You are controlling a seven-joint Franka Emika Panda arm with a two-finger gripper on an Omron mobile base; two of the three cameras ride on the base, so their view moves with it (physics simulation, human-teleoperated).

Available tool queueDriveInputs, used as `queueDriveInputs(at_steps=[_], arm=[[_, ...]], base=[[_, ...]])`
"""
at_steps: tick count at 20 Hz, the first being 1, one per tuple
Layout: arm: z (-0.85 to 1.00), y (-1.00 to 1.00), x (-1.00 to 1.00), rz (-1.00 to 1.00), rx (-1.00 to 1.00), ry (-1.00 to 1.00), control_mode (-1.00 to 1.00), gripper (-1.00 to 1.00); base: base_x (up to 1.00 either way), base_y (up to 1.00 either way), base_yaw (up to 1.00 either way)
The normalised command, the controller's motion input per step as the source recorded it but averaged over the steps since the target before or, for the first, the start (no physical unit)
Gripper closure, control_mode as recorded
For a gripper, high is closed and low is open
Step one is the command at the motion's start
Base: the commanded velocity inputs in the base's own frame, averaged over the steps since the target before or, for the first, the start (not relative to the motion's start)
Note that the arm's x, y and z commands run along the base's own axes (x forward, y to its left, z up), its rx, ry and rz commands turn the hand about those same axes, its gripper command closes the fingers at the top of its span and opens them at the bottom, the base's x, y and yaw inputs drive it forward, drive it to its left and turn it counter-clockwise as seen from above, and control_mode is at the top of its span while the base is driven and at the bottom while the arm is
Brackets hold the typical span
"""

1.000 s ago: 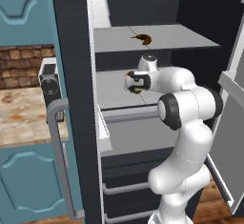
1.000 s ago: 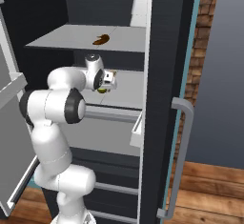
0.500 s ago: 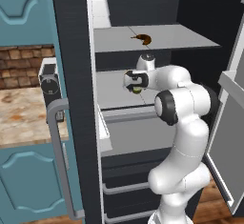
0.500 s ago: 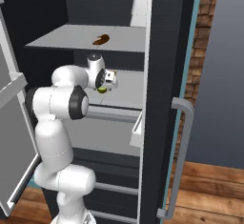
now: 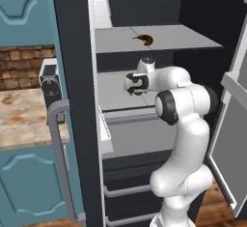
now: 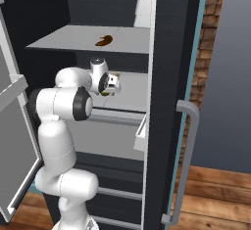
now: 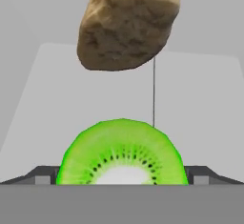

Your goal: Pick up the kiwi and banana from the fridge and place one fruit on each plate on the dining counter.

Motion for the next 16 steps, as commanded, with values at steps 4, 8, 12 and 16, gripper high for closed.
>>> queueDriveInputs(at_steps=[4,8,12,16], arm=[[-0.22,0.08,0.01,0.00,0.00,0.01,-1.00,1.00],[-0.14,0.00,0.00,0.00,0.00,0.00,-1.00,1.00],[0.08,-0.05,-0.30,0.00,0.08,-0.15,-1.00,1.00],[0.49,-0.20,-0.73,0.00,0.16,-0.16,-1.00,1.00]], base=[[0.00,0.00,0.00],[0.00,0.00,0.00],[0.00,0.00,0.00],[0.00,0.00,0.00]])
